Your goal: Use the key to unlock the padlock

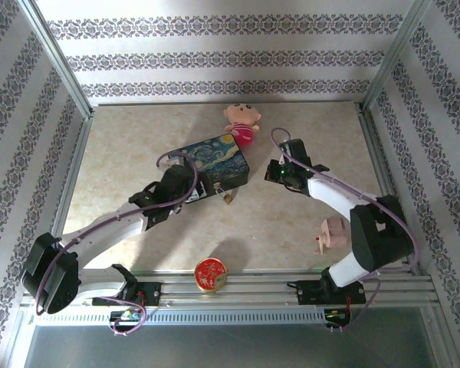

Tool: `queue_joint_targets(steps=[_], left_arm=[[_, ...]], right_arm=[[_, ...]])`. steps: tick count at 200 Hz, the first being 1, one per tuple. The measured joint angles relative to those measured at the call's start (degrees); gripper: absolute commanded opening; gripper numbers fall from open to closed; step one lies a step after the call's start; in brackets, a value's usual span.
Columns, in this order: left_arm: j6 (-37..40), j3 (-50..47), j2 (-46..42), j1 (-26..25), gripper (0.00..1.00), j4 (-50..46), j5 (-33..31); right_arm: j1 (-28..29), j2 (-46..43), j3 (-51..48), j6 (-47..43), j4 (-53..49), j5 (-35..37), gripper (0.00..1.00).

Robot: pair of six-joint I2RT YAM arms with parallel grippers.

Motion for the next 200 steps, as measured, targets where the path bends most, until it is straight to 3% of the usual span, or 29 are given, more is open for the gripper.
queue_joint_targets(steps=[36, 73, 150, 200], left_arm=[[-6.4, 3.6, 9.5, -7.5, 0.99, -4.7, -6.0], [-7.4, 13.0, 22.2, -12.6, 0.99, -7.3, -8.9], [-8.2, 28.4, 38.9, -13.4, 0.95, -15.9, -16.0], [-9.4, 34.6, 43.7, -13.4, 0.93, -21.6, -21.1]], right_arm=[[0.0, -6.3, -4.7, 0.2, -1.6, 1.2, 0.0], [0.0, -13.1, -8.2, 0.2, -3.7, 1.9, 0.0], [0.0, -20.7, -12.9, 1.4, -4.2, 2.5, 0.0], [0.0, -20.7, -14.2, 1.9, -4.4, 2.9, 0.0]])
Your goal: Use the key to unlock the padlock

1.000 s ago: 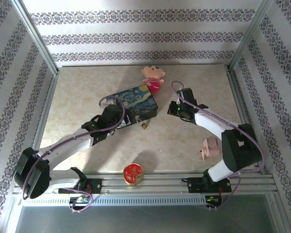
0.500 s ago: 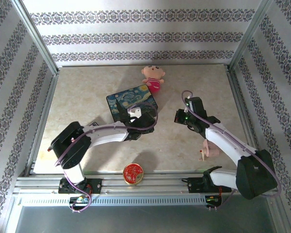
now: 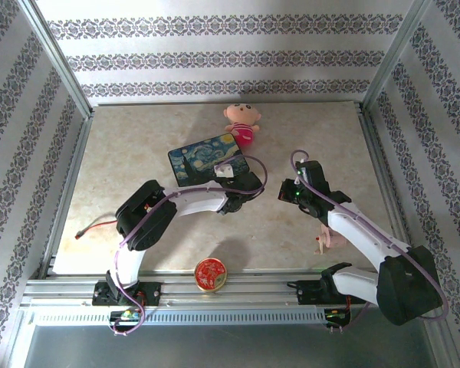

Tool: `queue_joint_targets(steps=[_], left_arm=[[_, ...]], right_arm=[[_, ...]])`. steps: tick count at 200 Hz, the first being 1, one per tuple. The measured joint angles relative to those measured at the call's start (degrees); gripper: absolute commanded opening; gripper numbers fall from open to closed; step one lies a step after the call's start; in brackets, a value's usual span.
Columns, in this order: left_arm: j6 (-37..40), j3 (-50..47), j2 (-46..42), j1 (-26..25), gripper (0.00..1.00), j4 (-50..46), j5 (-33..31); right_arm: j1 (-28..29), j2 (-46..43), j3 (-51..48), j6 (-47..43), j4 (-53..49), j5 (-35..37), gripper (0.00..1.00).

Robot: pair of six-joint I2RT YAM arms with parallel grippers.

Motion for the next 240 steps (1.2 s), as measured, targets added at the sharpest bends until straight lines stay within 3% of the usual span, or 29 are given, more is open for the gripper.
queue_joint_targets(steps=[67, 159, 240], left_arm=[[-1.5, -0.5, 0.5, 0.1, 0.83, -1.0, -0.5], [-3.3, -13.2, -7.2, 0.1, 0.76, 4.5, 6.0], [1.4, -13.1, -5.9, 0.3, 0.63, 13.4, 8.9]], right_arm=[[0.0, -0.5, -1.1, 0.9, 0.0, 0.0, 0.0], [0.0, -4.4, -3.2, 2.8, 0.0, 0.7, 0.0], [1.2, -4.4, -3.5, 3.5, 0.0, 2.1, 0.0]])
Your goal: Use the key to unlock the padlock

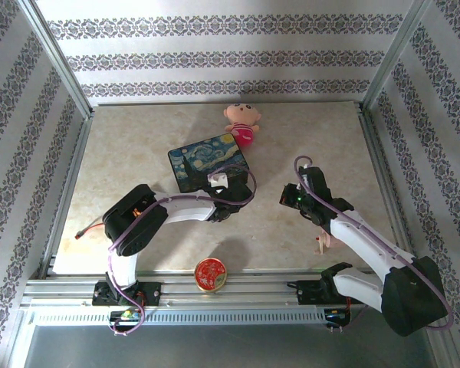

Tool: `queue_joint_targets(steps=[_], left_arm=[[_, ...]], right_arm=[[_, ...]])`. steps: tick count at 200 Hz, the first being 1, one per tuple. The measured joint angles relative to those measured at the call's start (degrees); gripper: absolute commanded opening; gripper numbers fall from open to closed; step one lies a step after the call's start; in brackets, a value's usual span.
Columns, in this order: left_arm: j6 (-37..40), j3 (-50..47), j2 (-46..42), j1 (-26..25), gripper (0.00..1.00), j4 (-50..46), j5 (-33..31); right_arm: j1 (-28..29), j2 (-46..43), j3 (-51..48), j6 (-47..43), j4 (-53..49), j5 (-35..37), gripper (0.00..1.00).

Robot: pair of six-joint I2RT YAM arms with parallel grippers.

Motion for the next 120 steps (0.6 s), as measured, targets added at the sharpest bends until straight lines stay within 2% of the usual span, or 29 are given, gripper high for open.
queue_joint_targets(steps=[55, 102, 120], left_arm=[[0.2, 0.5, 0.3, 1.6, 0.51, -0.1, -0.4], [-0.2, 0.5, 0.3, 1.7, 0.5, -0.2, -0.3], [-0.7, 0.5, 0.3, 1.7, 0.43, -0.2, -0.1]], right_arm=[[0.1, 0.0, 0.0, 0.6, 0.0, 0.3, 0.0], [0.1, 0.0, 0.0, 0.6, 0.0, 0.3, 0.0], [0.1, 0.0, 0.0, 0.7, 0.0, 0.3, 0.0]])
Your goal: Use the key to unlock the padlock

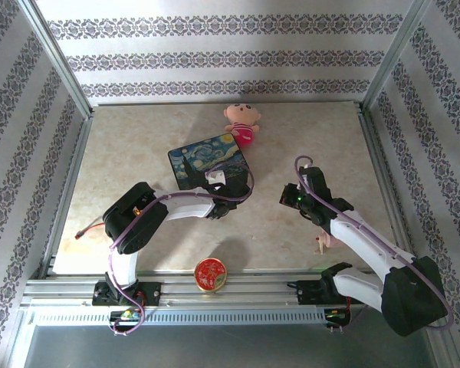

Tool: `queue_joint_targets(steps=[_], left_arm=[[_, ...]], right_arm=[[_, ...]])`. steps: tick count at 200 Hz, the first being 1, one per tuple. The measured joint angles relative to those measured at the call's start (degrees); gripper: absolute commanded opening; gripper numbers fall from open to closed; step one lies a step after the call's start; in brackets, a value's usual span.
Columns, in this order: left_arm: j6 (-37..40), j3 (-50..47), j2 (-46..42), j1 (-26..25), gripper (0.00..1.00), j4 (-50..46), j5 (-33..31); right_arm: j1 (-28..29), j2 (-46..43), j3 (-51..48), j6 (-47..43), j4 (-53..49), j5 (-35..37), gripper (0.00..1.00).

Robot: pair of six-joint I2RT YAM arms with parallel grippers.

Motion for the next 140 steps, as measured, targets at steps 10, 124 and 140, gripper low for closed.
queue_joint_targets(steps=[10, 124, 140], left_arm=[[-0.4, 0.0, 0.0, 0.0, 0.42, -0.1, 0.2], [-1.0, 0.0, 0.0, 0.0, 0.3, -0.4, 1.0], [-0.9, 0.0, 0.0, 0.0, 0.3, -0.3, 1.0]], right_arm=[[0.2, 0.0, 0.0, 0.1, 0.0, 0.1, 0.0], [0.6, -1.0, -0.7, 1.4, 0.4, 1.6, 0.0], [0.6, -2.7, -1.8, 1.7, 0.5, 2.0, 0.0]])
